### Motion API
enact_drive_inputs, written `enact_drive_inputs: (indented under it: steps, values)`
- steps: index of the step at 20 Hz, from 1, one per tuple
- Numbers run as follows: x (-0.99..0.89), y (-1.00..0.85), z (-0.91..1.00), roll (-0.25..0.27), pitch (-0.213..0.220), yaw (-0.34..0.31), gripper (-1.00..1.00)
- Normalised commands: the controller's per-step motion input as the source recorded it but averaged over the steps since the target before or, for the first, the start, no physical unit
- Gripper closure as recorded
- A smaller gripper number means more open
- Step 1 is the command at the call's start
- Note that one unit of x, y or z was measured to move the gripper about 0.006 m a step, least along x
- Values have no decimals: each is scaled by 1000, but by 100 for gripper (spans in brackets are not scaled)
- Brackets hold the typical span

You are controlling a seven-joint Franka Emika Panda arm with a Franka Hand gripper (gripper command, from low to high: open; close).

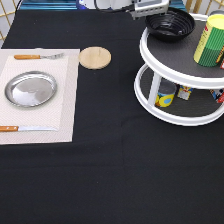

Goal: Pick up the bowl from the lazy Susan and put bowl on the plate

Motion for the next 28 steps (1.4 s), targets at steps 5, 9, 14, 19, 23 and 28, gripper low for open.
enact_drive_inputs:
  steps: [5, 9, 14, 19, 23, 28]
  values:
    - [13, -151, 0, -28, -38, -89, 100]
    - [1, -226, 55, -17, -57, -133, 100]
    - [19, -7, 178, -96, -60, -156, 100]
    - [-19, -239, 659, -41, -21, -135, 100]
    - [24, -758, 1000, 72, 57, -58, 100]
    - [144, -890, 895, 58, -37, -29, 100]
